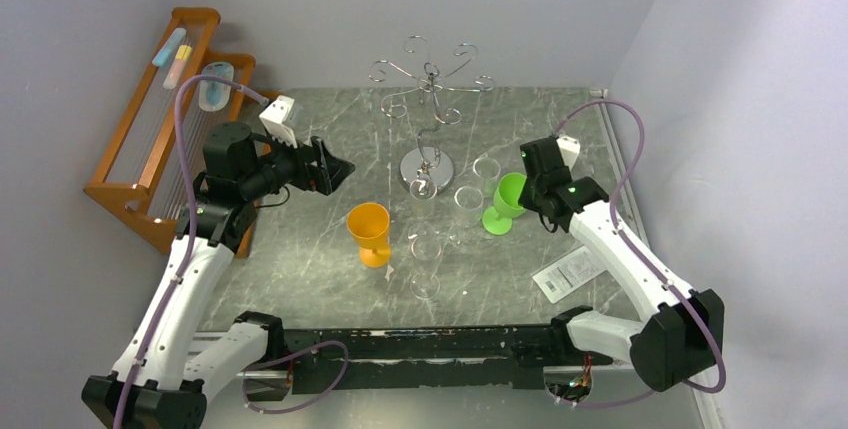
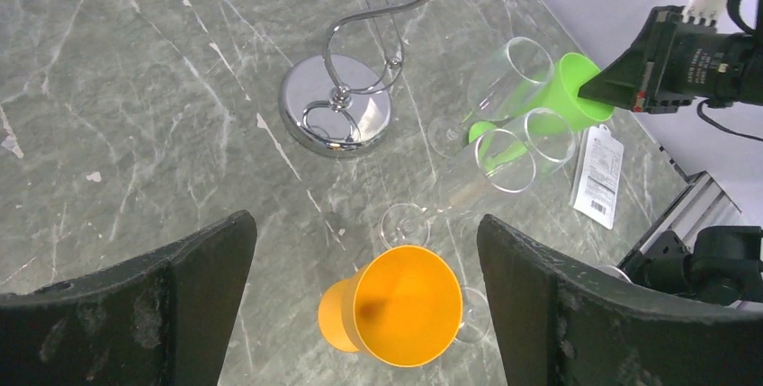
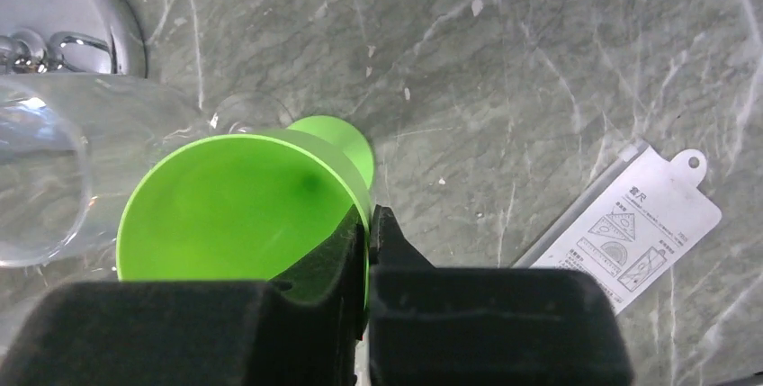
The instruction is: Place the wine glass upside down on the wine glass rack
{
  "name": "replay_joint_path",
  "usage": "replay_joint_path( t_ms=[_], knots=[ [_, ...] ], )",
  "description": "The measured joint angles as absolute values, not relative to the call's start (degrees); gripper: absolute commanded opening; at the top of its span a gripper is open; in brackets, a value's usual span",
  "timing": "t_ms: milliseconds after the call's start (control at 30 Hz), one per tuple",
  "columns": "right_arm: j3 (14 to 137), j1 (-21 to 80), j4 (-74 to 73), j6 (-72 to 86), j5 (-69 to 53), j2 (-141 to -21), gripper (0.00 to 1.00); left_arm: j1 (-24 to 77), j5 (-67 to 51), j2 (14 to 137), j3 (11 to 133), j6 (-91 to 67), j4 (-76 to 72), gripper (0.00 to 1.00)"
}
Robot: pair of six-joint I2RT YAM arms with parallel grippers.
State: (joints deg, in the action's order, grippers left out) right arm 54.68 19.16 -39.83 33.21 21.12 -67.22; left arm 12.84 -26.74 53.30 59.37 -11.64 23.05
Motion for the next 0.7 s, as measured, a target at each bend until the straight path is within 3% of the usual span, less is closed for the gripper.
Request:
replay_joint_path(
  t_ms=[433,533,700],
  knots=[
    [65.58,27.88,-49.76,38.83,43.38,-61.43,0.0,12.82,-28.77,53.45,59.53,-14.68,20.67,0.97],
    [67.9,27.88,-48.84,37.67,44.69,-57.52,0.0,12.82,-29.41,52.73,59.66,-18.26,18.15,0.97],
    [64.99,27.88,-34.46,30.15,38.22,-43.48,0.0,12.82,-30.11,53.23,62.92,-25.71,13.8,0.93]
  ],
)
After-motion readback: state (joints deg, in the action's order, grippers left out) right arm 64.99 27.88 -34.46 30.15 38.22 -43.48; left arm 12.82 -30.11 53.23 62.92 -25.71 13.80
